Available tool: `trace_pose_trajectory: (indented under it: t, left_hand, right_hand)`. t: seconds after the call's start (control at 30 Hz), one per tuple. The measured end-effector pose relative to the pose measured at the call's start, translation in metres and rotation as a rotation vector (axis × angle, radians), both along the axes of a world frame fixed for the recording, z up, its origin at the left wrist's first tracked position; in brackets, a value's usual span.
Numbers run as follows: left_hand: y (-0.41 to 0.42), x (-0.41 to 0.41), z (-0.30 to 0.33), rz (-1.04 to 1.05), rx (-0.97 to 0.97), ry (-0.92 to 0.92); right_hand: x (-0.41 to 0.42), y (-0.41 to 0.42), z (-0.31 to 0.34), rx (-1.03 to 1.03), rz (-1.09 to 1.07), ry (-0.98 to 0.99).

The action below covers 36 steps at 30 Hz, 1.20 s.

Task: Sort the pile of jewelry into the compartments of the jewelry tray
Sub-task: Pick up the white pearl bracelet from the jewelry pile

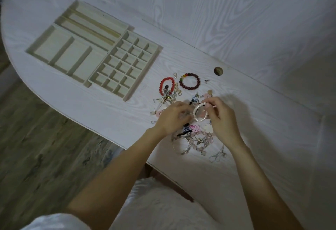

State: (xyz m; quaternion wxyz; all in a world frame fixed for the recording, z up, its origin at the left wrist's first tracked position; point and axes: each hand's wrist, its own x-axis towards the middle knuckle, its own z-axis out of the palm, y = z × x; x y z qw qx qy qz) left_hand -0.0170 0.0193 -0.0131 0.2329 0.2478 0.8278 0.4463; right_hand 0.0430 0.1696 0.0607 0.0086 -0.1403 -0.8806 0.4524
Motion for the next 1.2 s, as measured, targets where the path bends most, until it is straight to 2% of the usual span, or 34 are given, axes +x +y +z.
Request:
trace_pose_trajectory:
  t: [0.07,0.17,0.23,0.37,0.5,0.67,0.73,0.83,0.93,1.0,1.07,1.17,1.2]
  left_hand:
    - [0.001,0.0,0.004,0.025,0.051,-0.087]
    - [-0.005,0.002,0.018,0.126,0.265,-0.39]
    - [-0.011,0.003,0.022,0.093,0.294,-0.411]
    - [-0.012,0.006,0.025,0.006,0.232,-0.355]
    - [0.001,0.012,0.026,-0.025,0.199,-0.335]
    - [-0.007,0.022,0.023,0.153,0.173,-0.147]
    - [-0.016,0.022,0.023,0.213,0.106,-0.031]
    - [-0.029,0.016,0.02,0.248,-0.157,0.187]
    - [-0.032,0.008,0.021,0.1,-0.485,0.331]
    - [-0.031,0.001,0.031,0.071,-0.511,0.363]
    - [-0.032,-0.005,0.044,0.082,-0.309,0.218]
    - [-0.04,-0.004,0.068,0.101,0.18,-0.445]
    - [-0.046,-0.004,0.072,0.116,0.288,-0.592]
  right_hand:
    - [0.001,0.005,0.004,-0.077,-0.051,-0.01]
    - [0.003,0.008,0.008,-0.273,-0.127,-0.014]
    - [0.002,0.007,0.013,-0.327,-0.17,0.012]
    - [0.001,0.004,0.017,-0.43,-0.213,0.028]
    - [0.001,0.008,0.012,-0.36,-0.243,0.024]
    - [0.003,0.019,0.005,-0.259,-0.3,0.004]
    - [0.006,0.028,-0.001,-0.204,-0.323,-0.022]
    - [0.01,0.033,-0.001,-0.145,-0.299,-0.043]
    - [0.015,0.028,0.01,-0.123,-0.205,-0.033]
    - [0.016,0.018,0.02,-0.161,-0.138,-0.027]
    - [0.011,0.003,0.03,-0.211,-0.068,-0.025]
    - [-0.002,-0.024,0.043,-0.289,0.003,-0.005]
    - [-0.011,-0.034,0.044,-0.308,0.012,0.004]
